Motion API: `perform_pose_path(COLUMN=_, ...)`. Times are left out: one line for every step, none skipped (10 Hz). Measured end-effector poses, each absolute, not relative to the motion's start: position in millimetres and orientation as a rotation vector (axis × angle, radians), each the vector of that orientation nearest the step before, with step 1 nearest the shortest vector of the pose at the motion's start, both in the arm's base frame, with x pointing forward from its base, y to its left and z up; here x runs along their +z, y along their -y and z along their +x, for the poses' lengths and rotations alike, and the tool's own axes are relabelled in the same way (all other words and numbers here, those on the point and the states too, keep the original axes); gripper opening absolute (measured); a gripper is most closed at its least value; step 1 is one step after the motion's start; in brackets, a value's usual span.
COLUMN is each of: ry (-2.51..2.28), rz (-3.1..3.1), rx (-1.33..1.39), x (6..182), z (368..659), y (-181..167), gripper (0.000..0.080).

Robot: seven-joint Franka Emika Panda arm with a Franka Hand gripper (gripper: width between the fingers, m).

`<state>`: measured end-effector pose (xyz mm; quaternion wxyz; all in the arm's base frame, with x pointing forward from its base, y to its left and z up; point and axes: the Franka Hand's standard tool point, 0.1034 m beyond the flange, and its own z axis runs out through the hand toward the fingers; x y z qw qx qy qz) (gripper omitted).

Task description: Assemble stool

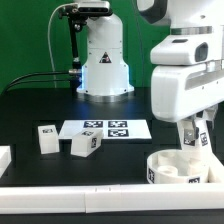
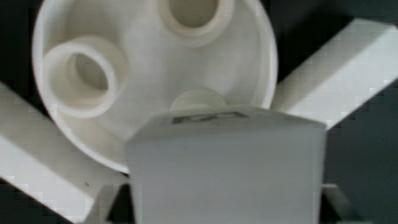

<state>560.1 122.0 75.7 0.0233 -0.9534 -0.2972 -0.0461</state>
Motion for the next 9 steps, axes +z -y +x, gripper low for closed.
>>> perform_pose_path(ry=0.684, rz=-2.983, rx=-0.142, x=75.9, z=561.1, y=-120.9, gripper=0.0335)
perform_pose_path(ry=0.469, rz=-3.002, rx=-0.138, x=75.5, z=561.9, y=-120.0, gripper=0.0335)
perform_pose_path(ry=0.248, rz=-3.001, rx=-0.123, x=73.7, z=561.9, y=-119.1, gripper=0.0335)
perform_pose_path(ry=0.115, rz=-2.992, rx=-0.114, x=73.7, z=562.4, y=-118.0, gripper=0.0336)
perform_pose_path(ry=0.120, rz=-2.993, rx=-0.115, x=74.2, z=562.5, y=-118.2, gripper=0.0337)
perform_pose_path(ry=0.003, rz=-2.989, rx=-0.105, x=73.9, z=562.3, y=-118.1, gripper=0.0337)
perform_pose_path(ry=-0.066, rz=-2.985, rx=-0.100, x=73.8, z=562.3, y=-118.2, gripper=0.0337)
perform_pose_path(ry=-0.183, rz=-2.975, rx=-0.090, x=73.8, z=562.3, y=-117.9, gripper=0.0337)
perform_pose_path(ry=-0.382, rz=-2.945, rx=-0.054, x=73.6, z=563.4, y=-117.7, gripper=0.0337)
